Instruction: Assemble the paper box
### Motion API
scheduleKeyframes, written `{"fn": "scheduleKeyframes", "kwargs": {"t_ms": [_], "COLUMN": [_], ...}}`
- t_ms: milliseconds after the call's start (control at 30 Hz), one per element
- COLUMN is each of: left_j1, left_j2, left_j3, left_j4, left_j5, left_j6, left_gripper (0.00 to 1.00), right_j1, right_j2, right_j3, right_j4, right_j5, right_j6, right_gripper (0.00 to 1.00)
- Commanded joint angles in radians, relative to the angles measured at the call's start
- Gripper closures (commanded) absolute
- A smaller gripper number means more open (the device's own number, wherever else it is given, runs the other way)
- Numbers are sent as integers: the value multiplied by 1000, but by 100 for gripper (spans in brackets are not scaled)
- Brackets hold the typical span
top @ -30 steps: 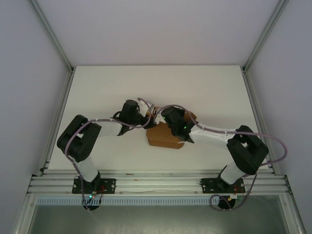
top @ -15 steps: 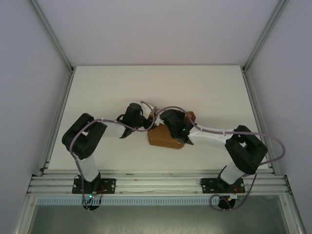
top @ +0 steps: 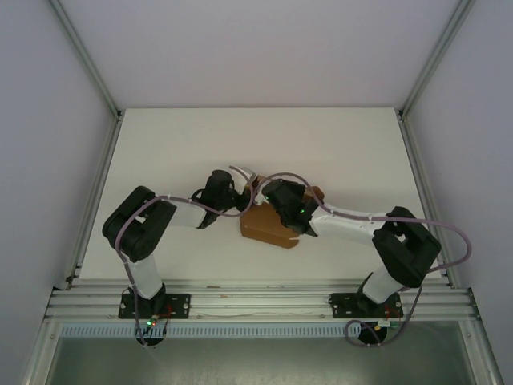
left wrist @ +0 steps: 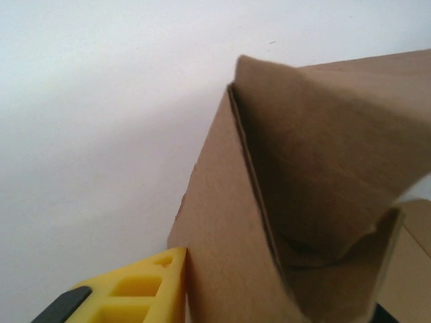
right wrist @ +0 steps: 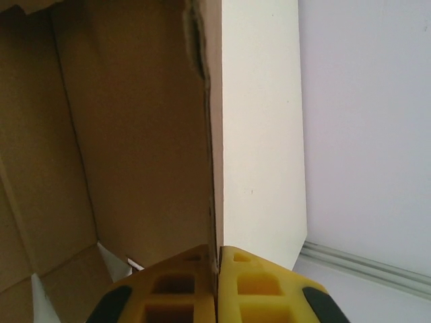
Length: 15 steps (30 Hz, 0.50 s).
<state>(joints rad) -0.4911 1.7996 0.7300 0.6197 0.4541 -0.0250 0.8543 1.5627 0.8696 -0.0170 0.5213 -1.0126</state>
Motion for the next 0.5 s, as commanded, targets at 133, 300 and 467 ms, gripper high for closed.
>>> {"fn": "scheduleKeyframes", "kwargs": {"t_ms": [133,300,467], "left_j1": [-4,-8,-13], "left_j2": [18,20,25], "left_j3": [0,-6,-15], "left_j4": [71,86,105], "left_j5": [-31,-26,-14], "left_j6": [8,15,24], "left_gripper": [75,78,80], "right_j1": [15,-6,-66], "right_j2": [-50,-112,-176], "right_j3": [43,42,34], "right_j4": [-113,-148,-175], "right_j5": [-122,-202,-314], "right_j6": [93,167,246], "right_gripper": [79,60,52]}}
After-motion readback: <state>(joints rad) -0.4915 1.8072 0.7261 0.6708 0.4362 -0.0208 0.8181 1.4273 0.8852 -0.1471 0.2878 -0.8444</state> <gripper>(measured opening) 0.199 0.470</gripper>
